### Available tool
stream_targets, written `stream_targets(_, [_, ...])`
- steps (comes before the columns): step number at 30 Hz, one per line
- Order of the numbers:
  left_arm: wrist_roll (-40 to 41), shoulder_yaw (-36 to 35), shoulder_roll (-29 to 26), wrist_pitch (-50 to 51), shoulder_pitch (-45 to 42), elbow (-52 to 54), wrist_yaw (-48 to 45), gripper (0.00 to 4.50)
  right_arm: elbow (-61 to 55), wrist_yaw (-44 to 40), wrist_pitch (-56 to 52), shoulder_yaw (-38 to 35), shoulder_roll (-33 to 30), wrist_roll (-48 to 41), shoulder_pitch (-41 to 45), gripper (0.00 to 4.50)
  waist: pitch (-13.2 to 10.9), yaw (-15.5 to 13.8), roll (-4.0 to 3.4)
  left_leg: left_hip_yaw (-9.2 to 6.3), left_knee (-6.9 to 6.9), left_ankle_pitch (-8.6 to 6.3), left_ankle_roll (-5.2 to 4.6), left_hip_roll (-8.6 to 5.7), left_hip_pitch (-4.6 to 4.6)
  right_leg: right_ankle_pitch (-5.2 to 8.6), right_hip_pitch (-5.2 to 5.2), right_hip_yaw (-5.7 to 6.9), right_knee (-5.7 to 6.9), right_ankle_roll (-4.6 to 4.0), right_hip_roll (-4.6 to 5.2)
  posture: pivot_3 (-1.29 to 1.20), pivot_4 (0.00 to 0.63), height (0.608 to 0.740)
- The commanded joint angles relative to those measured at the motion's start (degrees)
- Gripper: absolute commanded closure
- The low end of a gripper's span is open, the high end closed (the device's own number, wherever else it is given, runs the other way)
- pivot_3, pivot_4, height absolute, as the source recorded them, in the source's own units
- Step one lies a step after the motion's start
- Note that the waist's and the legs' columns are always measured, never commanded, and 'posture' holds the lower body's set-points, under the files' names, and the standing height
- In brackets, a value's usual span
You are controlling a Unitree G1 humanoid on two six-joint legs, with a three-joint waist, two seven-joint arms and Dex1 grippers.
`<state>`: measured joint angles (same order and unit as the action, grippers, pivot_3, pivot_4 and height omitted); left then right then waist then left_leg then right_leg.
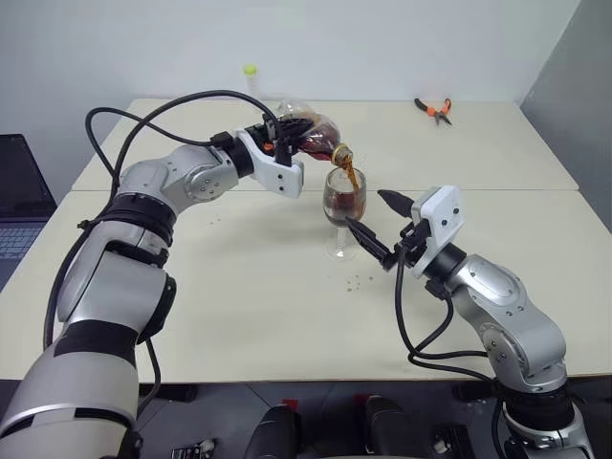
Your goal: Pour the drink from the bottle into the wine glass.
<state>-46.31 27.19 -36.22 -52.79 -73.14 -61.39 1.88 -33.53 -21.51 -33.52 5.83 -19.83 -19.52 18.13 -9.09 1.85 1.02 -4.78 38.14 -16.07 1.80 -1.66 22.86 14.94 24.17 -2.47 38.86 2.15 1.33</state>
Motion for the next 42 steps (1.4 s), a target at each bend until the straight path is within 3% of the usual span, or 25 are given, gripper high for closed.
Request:
stream_targets(1, [0.93,-0.8,-1.04,0.12,-2.02,0.83,1.0,3.74,-2.05,-0.46,0.2,-0.61,0.13,-0.86,0.77,0.56,0.0,0.0,0.0,0.0,0.0,0.0,0.0,0.0,0.0,0.0,0.0,0.0,0.0,0.0,0.0,0.0,0.15,0.74])
stream_targets(14, [6.86,-3.04,-0.59,0.42,0.49,2.89,-4.02,3.74,-1.91,-0.49,0.51,-0.55,0.43,-0.89,0.72,0.56,0.0,0.03,0.0,0.0,0.01,0.0,0.0,0.01,0.0,0.0,0.0,0.0,0.02,0.0,0.0,0.0,0.15,0.74])
stream_targets(29, [21.07,-9.84,1.81,7.18,8.84,14.14,-15.94,3.74,-1.54,-1.64,1.0,-0.26,0.84,-0.82,1.27,0.56,0.01,0.14,-0.01,-0.01,0.04,0.02,0.03,0.21,-0.01,0.0,0.0,-0.02,0.05,0.0,0.02,0.0,0.15,0.74])
stream_targets(32, [25.69,-12.28,3.13,10.68,10.86,16.75,-18.95,3.74,-1.84,-2.43,1.38,0.21,0.64,-0.86,1.15,0.56,0.01,0.16,-0.01,-0.01,0.05,0.02,0.03,0.23,-0.01,0.0,0.0,-0.01,0.06,0.0,0.01,0.0,0.15,0.74])
stream_targets(37, [38.77,-20.45,6.93,25.04,15.83,22.94,-23.82,3.75,-3.45,-4.5,2.07,1.38,-0.09,-0.96,0.77,0.56,0.01,0.4,-0.01,-0.11,0.07,0.02,0.04,0.3,-0.01,0.0,0.0,-0.03,0.07,0.0,0.03,0.0,0.15,0.74])
stream_targets(42, [45.61,-27.2,8.5,37.46,23.17,29.18,-22.8,3.76,-5.27,-5.44,-0.53,0.91,-0.06,-3.5,2.03,0.56,0.03,1.04,-0.02,-0.3,0.04,0.04,0.07,0.34,-0.04,0.0,0.01,-0.01,0.09,0.0,0.0,0.0,0.15,0.74])
